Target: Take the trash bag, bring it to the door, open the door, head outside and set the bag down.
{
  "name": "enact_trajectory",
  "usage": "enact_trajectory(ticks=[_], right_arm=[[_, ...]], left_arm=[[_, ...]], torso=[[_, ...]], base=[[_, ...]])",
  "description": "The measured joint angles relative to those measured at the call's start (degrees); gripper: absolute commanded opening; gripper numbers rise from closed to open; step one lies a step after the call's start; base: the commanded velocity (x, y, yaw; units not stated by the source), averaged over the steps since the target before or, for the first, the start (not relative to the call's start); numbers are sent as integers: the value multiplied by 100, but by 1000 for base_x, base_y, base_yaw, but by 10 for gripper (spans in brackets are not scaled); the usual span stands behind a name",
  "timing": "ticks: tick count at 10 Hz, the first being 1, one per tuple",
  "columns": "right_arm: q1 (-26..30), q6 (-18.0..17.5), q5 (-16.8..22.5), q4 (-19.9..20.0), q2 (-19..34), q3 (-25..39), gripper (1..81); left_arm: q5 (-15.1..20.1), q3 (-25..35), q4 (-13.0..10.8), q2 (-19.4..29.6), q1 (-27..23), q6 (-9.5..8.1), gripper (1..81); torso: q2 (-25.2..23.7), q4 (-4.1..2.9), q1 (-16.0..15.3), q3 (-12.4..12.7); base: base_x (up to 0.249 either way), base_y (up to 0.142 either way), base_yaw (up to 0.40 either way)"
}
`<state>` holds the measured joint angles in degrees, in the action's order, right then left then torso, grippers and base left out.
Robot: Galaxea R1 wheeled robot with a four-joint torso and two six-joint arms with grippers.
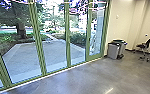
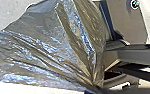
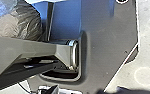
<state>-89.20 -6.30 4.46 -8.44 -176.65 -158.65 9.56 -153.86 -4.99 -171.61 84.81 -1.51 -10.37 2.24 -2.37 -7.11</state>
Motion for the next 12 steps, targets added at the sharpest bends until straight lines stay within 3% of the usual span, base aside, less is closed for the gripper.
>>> enact_trajectory(ticks=[12], right_arm=[[0,2,0,-2,0,0,811]], left_arm=[[-49,0,0,2,0,0,10]], torso=[[0,0,0,0]], base=[[158,-72,0]])
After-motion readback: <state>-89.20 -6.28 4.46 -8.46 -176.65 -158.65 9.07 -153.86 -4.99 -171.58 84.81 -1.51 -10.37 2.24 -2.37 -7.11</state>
